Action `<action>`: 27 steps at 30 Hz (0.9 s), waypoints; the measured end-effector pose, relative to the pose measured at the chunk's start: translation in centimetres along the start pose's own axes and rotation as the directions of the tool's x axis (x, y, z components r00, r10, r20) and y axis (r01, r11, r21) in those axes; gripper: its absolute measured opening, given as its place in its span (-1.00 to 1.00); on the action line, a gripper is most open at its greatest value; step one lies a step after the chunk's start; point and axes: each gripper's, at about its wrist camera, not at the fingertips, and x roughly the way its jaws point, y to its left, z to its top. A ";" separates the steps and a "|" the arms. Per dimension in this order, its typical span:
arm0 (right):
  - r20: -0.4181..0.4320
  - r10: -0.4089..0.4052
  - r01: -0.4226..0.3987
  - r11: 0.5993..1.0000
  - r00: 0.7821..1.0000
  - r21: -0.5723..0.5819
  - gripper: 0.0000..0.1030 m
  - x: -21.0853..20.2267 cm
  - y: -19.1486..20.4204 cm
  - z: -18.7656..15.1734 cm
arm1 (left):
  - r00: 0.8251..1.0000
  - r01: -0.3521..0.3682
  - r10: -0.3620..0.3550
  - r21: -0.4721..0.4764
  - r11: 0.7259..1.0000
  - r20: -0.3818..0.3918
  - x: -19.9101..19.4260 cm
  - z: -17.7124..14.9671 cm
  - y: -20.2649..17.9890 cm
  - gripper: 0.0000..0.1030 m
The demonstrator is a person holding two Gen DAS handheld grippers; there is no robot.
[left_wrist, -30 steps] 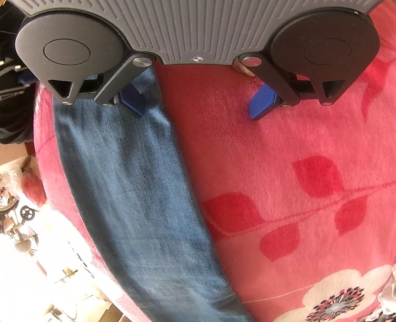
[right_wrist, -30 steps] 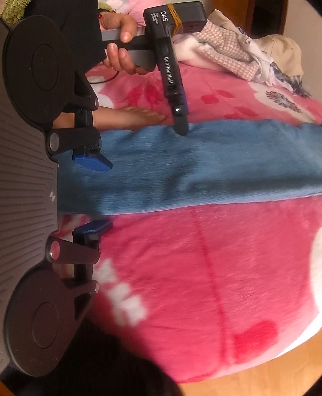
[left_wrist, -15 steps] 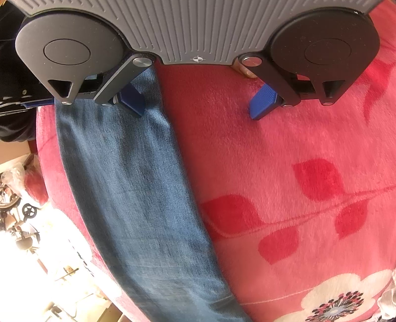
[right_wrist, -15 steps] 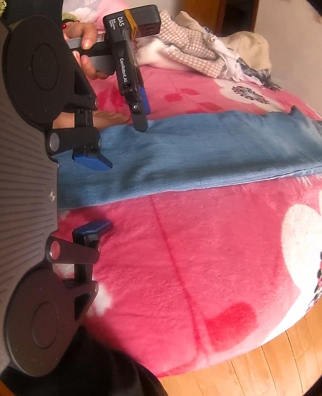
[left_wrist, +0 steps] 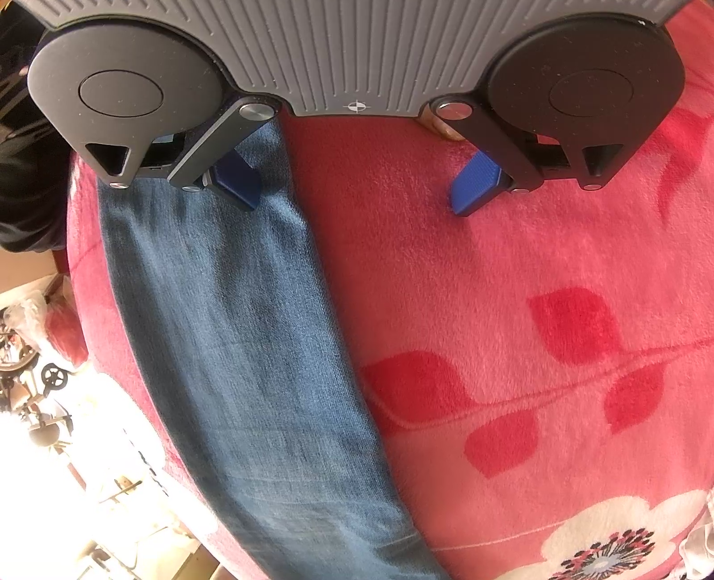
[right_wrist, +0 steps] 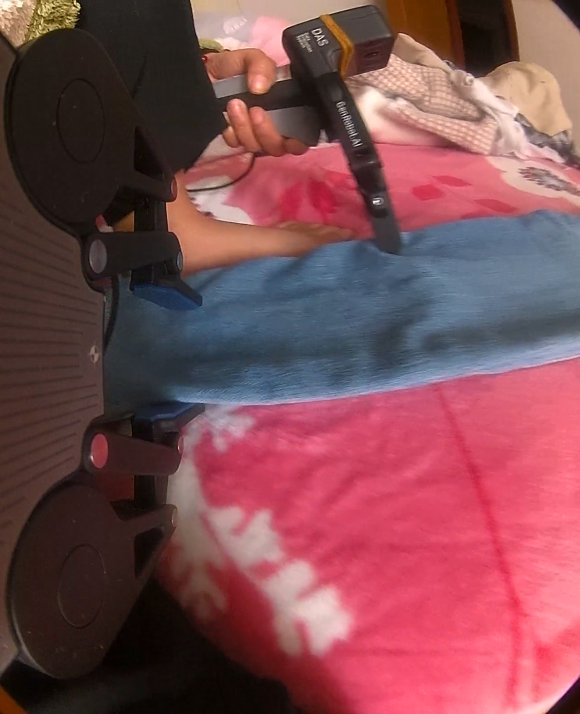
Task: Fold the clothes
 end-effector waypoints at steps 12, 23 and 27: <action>-0.146 0.045 -0.046 0.999 0.988 -0.009 -0.35 2.8 0.0 -0.7 | 1.000 0.007 -0.007 -0.004 1.000 0.000 0.1 0.1 0.9 0.83; 0.001 0.094 -0.093 0.982 0.996 -0.163 -0.87 1.2 2.4 -1.3 | 0.998 0.065 -0.063 -0.080 0.995 0.019 -0.5 0.6 3.6 0.82; 0.075 0.118 -0.098 0.968 0.990 -0.231 -0.87 -0.1 3.7 -0.2 | 0.995 0.080 -0.072 -0.129 0.988 0.065 -1.5 1.1 5.2 0.82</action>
